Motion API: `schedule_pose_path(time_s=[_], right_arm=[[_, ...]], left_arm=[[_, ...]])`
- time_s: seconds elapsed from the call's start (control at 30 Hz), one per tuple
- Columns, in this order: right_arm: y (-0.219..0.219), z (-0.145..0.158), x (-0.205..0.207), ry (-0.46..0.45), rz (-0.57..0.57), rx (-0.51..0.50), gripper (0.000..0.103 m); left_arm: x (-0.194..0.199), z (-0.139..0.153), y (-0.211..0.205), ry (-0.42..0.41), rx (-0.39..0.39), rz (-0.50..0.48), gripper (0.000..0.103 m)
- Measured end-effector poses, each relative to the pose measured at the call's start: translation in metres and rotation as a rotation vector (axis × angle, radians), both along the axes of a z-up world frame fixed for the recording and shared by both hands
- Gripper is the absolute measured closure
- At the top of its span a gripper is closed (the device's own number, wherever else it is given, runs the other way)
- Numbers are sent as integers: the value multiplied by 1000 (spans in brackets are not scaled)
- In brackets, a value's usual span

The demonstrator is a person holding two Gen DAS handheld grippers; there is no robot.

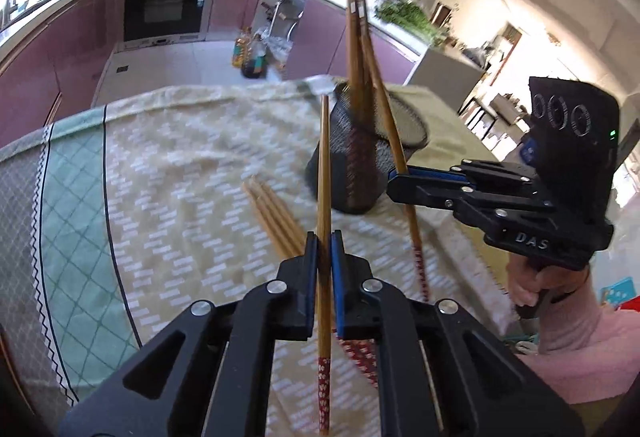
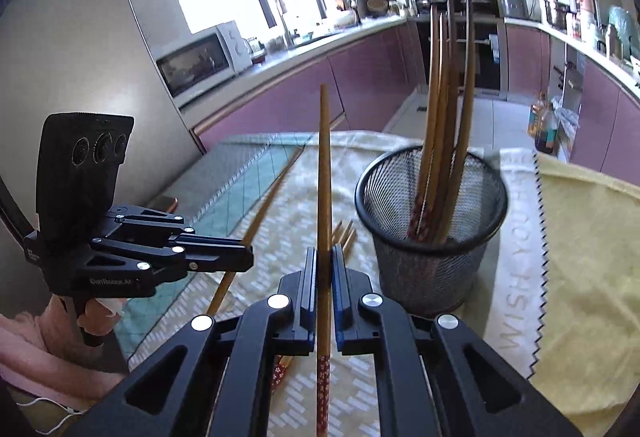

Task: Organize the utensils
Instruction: 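Lift the left tool's chopstick upright over the mesh cup while the right tool carries its own, then lower the left tool's chopstick into the cup and open it while the right tool releases its own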

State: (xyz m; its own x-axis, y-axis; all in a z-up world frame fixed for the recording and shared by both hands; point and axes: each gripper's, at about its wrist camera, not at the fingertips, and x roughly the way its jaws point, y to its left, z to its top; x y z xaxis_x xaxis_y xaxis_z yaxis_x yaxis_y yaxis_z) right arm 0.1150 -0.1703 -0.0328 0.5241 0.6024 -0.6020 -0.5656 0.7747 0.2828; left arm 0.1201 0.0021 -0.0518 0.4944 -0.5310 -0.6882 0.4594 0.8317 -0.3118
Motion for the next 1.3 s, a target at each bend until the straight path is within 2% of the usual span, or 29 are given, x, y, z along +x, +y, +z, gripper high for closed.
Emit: schedule_pose_path(time_s=[0.33,0.63,1.13,1.3], right_arm=[[-23,34,-13,-98,-21,54,97],[-32,58,-7,-160,-66,77,97],[-45,96,15,-283,-134,103,97],[-47,90,30,-281,-166,103,97]], left_arm=[[-10,49,5,-88,-121,-59,96],[3,82,1,-172,-176,-48,96],[29,142,-34,-308,-174,-59,96],[39,144,-47,-337,-111,-35,96]])
